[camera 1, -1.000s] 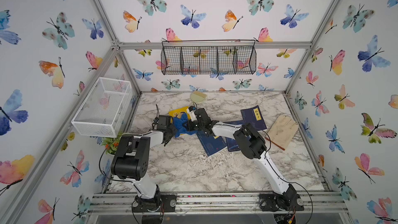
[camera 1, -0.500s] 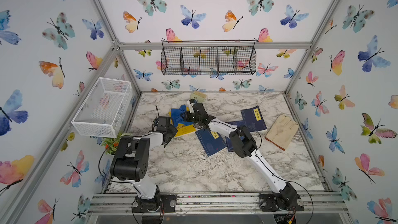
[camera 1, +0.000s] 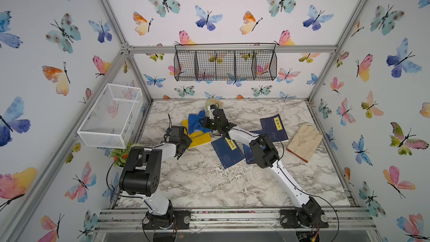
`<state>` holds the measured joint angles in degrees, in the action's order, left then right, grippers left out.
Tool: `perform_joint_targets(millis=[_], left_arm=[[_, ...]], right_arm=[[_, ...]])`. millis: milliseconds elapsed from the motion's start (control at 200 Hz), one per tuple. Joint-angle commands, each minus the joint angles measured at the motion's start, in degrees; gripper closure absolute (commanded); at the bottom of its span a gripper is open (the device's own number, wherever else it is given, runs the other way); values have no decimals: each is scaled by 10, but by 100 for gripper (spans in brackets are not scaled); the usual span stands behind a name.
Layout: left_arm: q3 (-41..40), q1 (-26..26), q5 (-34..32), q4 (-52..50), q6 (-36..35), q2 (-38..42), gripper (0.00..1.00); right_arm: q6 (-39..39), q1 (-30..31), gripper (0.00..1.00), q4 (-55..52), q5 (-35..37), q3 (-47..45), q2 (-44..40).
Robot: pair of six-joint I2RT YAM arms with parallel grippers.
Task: Wipe the cover of the book
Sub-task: Wipe the dirt from the cover of the book.
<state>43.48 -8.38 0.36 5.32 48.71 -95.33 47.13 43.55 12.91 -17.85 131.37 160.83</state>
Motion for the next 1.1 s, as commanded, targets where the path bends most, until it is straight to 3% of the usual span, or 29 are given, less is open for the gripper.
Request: perform_joint_targets(millis=[0, 170, 596, 781, 986, 1096], left_arm=[[-26, -13, 38, -80, 0, -21, 92], [-25, -13, 38, -81, 0, -22, 92], [-19, -14, 35, -83, 2, -23, 92], [-24, -14, 36, -82, 3, -22, 92], [-30, -14, 35, -79, 7, -18, 92], [-23, -14, 33, -89, 3, -16, 92]], right_arm=[[1, 27, 99, -88, -15, -25, 49], [-13, 32, 99, -84, -21, -79, 16], [-116, 46, 99, -189, 84, -260, -140], [-159, 60, 99, -223, 148, -205, -130], [-205, 61, 99, -304, 179, 11, 1], [-207, 61, 99, -291, 183, -18, -12]])
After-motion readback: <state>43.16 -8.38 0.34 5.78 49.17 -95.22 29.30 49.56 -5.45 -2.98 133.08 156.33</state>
